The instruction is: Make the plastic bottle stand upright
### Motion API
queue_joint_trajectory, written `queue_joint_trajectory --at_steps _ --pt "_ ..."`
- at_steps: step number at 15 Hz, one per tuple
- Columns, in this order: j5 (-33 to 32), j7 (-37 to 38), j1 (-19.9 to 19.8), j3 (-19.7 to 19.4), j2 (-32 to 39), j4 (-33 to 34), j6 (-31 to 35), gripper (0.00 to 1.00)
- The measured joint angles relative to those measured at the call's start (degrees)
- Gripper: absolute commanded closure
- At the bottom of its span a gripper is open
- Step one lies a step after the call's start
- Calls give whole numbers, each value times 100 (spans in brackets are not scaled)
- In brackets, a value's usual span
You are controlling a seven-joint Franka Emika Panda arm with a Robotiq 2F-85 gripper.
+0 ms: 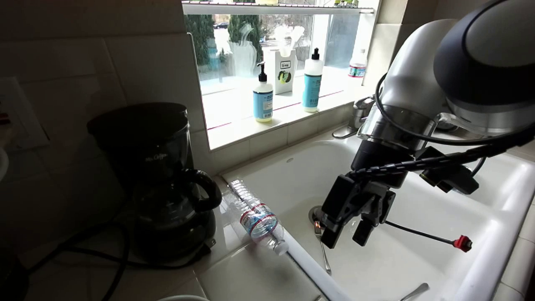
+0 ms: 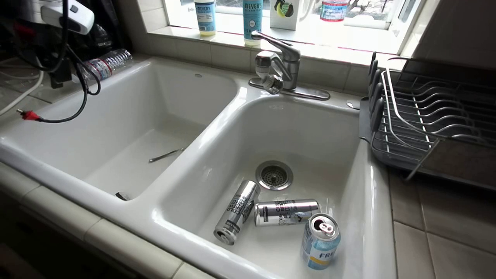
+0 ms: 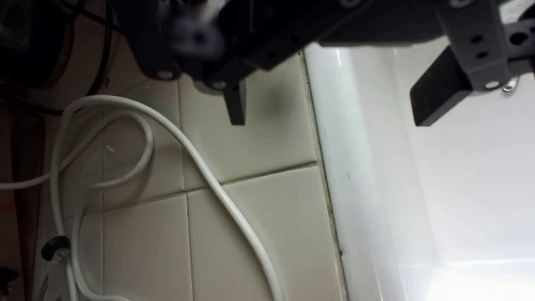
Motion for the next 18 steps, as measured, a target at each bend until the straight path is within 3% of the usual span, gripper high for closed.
queue_joint_trajectory --at_steps 12,18 --pt "25 -328 121 189 511 299 621 0" --pt "3 -560 147 274 967 618 1014 22"
